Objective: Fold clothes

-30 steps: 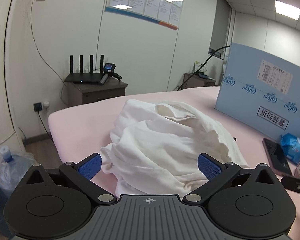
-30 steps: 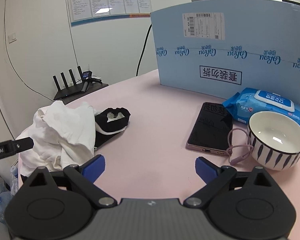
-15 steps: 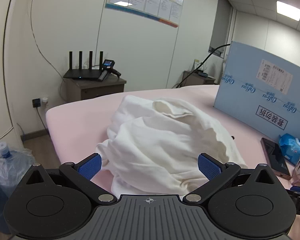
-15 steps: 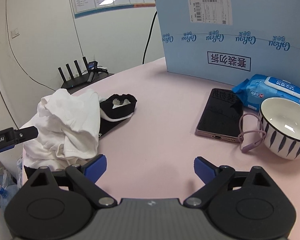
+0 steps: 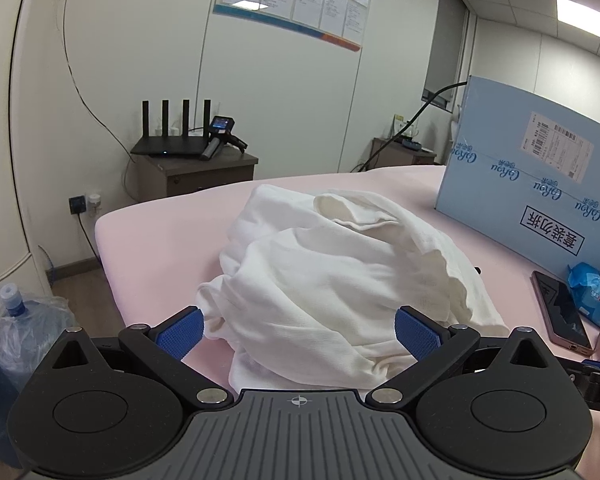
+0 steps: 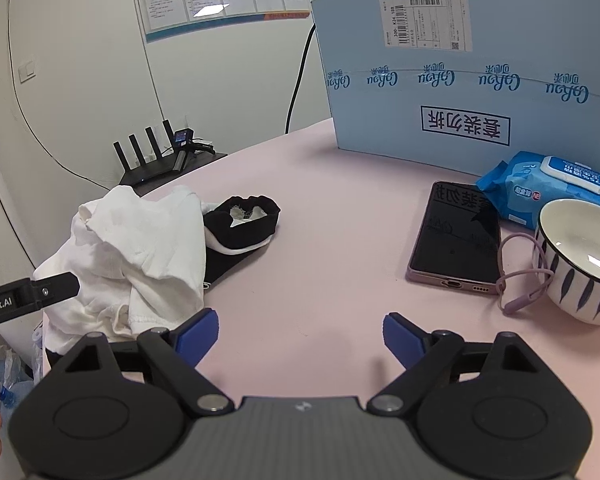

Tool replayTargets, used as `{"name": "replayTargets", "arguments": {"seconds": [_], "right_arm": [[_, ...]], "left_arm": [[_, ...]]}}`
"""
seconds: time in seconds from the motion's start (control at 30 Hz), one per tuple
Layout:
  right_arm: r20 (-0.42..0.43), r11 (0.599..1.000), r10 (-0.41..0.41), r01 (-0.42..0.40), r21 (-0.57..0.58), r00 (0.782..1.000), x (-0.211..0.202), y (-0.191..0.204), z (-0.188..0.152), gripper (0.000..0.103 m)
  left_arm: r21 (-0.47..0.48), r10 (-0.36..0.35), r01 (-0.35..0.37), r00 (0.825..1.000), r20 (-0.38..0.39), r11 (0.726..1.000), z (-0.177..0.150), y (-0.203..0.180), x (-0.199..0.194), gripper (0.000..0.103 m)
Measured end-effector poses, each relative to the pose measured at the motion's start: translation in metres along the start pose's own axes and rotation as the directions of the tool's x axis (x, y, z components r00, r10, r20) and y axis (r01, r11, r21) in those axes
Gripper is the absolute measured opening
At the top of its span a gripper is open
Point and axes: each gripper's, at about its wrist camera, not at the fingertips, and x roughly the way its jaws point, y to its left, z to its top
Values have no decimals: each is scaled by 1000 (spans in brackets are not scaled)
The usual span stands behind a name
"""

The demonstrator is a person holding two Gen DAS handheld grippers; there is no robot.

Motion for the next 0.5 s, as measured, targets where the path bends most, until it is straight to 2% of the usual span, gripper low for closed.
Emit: {"name": "replayTargets", "arguments": {"seconds": [0.17,0.27,0.37,0.5], "right_arm": [[-1,1000,-1,1,-1,1000,0,-1,0,91],[5,1000,-2,1,18,1000,-2,-5,0,94],[10,996,22,-23,88,1000,-8,-17,-1,101],[29,984,37,-41,174,999,-16,-37,-3,102]], "left_arm": [[0,-14,14,1000,6,1000,1,-3,-1,102],[-7,-36,36,999,5,999,1,-8,-1,103],[-15,-71,71,997,-15,997,0,-15,-1,103],[-22,-102,102,995,-22,995,-3,-27,1,103]]}}
